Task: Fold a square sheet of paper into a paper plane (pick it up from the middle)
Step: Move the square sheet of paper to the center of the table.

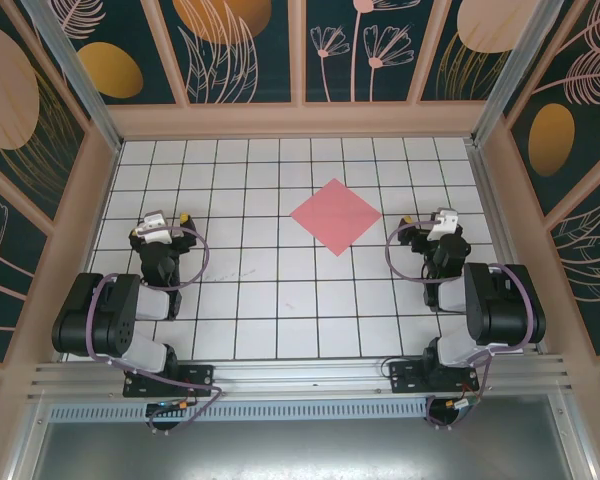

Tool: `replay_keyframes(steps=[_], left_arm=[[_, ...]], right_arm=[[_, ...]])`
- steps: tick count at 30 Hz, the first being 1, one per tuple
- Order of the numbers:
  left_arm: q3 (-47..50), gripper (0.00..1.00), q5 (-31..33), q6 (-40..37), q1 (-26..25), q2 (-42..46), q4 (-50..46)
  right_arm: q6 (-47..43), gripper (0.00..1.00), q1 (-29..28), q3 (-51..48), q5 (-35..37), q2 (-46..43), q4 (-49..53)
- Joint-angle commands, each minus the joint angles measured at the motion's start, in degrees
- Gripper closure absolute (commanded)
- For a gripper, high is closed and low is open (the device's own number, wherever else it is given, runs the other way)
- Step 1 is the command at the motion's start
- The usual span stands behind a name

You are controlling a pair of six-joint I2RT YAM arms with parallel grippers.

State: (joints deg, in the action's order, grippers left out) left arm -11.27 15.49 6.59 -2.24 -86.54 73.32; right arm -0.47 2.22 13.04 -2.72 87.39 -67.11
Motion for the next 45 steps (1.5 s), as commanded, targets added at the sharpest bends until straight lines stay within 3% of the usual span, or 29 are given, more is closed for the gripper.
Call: replay_keyframes(steps=[1, 23, 28, 32, 36, 40, 43, 45], left_arm=[[-1.08, 0.01, 0.6, -0.75, 0.39, -0.66, 2.18], [-0.6, 0.01, 2.34, -0.14, 0.44, -0.27, 2.71], [1.68, 0.01, 3.46, 0.09, 0.31, 3.91, 3.61], [-1.97, 0.01, 6.38, 1.53, 0.33, 11.53, -9.84], [-8.37, 0.01, 7.71, 7.9, 0.39, 18.46, -27.98], [-15.64, 0.01, 4.52, 18.95, 0.32, 22.5, -46.56], [-20.05, 0.01, 0.82, 26.52, 0.38, 22.09, -55.16], [-22.04, 0.01, -5.26, 27.79, 0.35, 21.2, -57.41]], right_arm=[[1.1, 0.01, 0.42, 1.13, -1.1, 0.67, -2.58], [1.09, 0.01, 0.35, 1.0, -1.01, 0.54, -2.96], [3.42, 0.01, 0.42, 4.88, 4.24, -10.47, 12.8], [7.62, 0.01, -0.07, 12.11, 5.67, -18.46, 30.91], [15.2, 0.01, -2.7, 20.66, 7.98, -20.24, 46.5], [24.84, 0.01, -5.3, 31.72, 3.85, -13.12, 60.08], [29.33, 0.01, -10.79, 36.56, -0.18, -5.78, 61.95], [31.53, 0.01, -15.26, 39.4, -0.49, -0.8, 61.53]])
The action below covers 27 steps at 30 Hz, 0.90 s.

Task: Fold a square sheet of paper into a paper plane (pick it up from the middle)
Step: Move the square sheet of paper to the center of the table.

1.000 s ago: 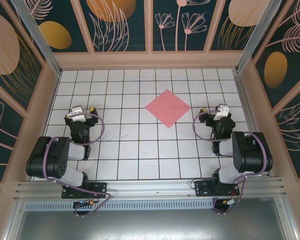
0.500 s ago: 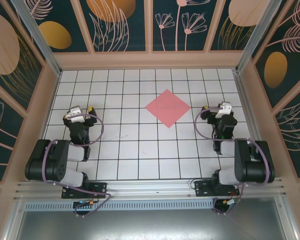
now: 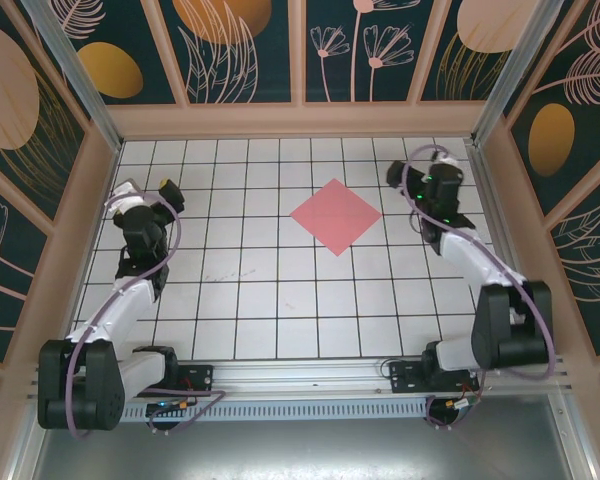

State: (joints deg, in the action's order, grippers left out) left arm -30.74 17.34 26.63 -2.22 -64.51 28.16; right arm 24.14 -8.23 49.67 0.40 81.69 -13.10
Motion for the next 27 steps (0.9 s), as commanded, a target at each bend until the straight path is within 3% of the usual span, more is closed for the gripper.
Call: replay_keyframes(steps=[1, 6, 16, 21, 27], left_arm=[[-3.61, 0.01, -10.31, 9.11, 0.26, -1.41, -13.53], [-7.36, 0.01, -20.99, 10.35, 0.34, -3.56, -17.72], [-7.36, 0.01, -25.62, 10.28, 0.35, -2.95, -20.69], [-6.79, 0.01, -27.28, 10.56, 0.32, -2.29, -20.78], [-5.52, 0.01, -30.41, 11.79, 0.29, -2.72, -20.69]], right_arm=[[7.75, 0.01, -7.04, 4.83, -3.83, 7.86, 7.66], [12.15, 0.03, -13.7, 15.13, -5.48, 21.36, 8.13], [15.67, 0.12, -15.75, 32.54, -8.45, 40.88, 12.53], [16.67, 0.12, -16.12, 36.13, -6.88, 45.35, 15.88], [18.15, 0.12, -16.54, 30.79, -5.3, 43.7, 17.62]])
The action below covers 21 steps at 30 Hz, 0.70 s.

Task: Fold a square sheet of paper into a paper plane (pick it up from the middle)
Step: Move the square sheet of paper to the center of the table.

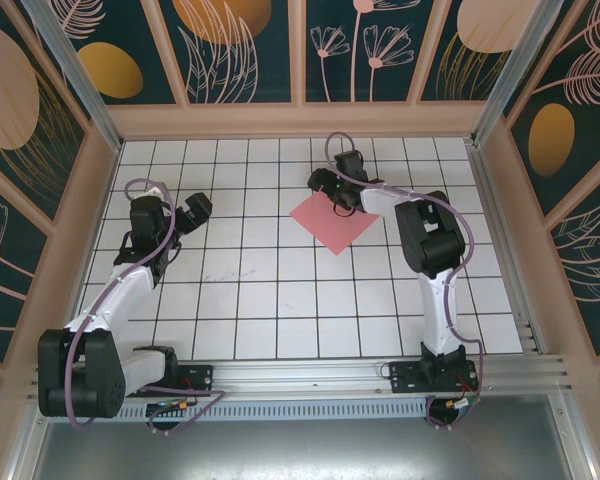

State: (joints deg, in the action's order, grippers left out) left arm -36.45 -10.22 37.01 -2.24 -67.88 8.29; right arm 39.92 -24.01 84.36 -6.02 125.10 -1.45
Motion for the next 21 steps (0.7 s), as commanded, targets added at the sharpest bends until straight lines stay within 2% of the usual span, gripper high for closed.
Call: replay_keyframes(steps=[1, 6, 14, 18, 21], left_arm=[[0.46, 0.01, -3.4, 1.61, 0.31, 0.49, -0.76], [2.04, 0.01, -5.74, 3.11, 0.32, 0.05, -0.04], [4.08, 0.01, -7.99, 4.02, 0.31, -0.5, 1.4], [4.54, 0.01, -8.97, 4.34, 0.31, -1.29, 2.04], [4.71, 0.01, -9.88, 4.63, 0.31, -2.06, 2.19]], right_arm=[[2.67, 0.12, -0.84, -5.29, 1.42, -0.47, 6.11], [4.35, 0.12, -2.67, -13.64, 3.3, -6.17, 7.65], [11.83, 0.12, -9.92, -27.93, 9.51, -17.8, 9.39], [8.54, 0.13, -10.71, -25.87, 11.04, -21.01, 12.51], [1.27, 0.14, -10.61, -23.2, 11.06, -23.08, 14.28]])
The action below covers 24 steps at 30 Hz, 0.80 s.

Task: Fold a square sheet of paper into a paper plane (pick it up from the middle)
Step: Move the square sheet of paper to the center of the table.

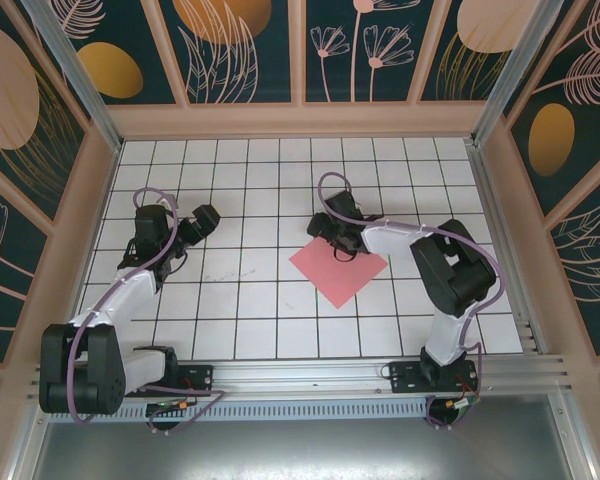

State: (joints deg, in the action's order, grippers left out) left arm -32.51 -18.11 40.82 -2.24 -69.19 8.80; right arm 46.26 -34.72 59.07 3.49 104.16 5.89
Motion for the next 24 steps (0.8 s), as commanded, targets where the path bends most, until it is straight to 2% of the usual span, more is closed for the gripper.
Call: replay_keyframes(steps=[1, 4, 7, 17, 24], left_arm=[[0.9, 0.01, -2.26, 0.93, 0.33, -0.77, 1.72], [1.39, 0.01, -2.72, 1.03, 0.32, -0.77, 1.91], [1.53, 0.01, -2.77, 1.02, 0.31, -0.9, 1.73], [1.83, 0.01, -4.37, 2.11, 0.31, -0.38, 1.09], [2.19, 0.01, -5.34, 3.05, 0.22, -0.47, 1.61]], right_arm=[[-8.2, 0.14, 0.17, 2.86, 1.03, -2.24, 7.47], [-15.59, 0.15, 0.36, 5.42, 0.54, -0.2, 9.63], [-17.75, 0.16, 0.84, 9.79, 1.46, 3.61, 12.53], [-16.29, 0.16, 2.64, 15.37, 0.57, 11.5, 14.86], [-13.48, 0.16, 3.87, 8.96, 5.03, 8.53, 16.94]])
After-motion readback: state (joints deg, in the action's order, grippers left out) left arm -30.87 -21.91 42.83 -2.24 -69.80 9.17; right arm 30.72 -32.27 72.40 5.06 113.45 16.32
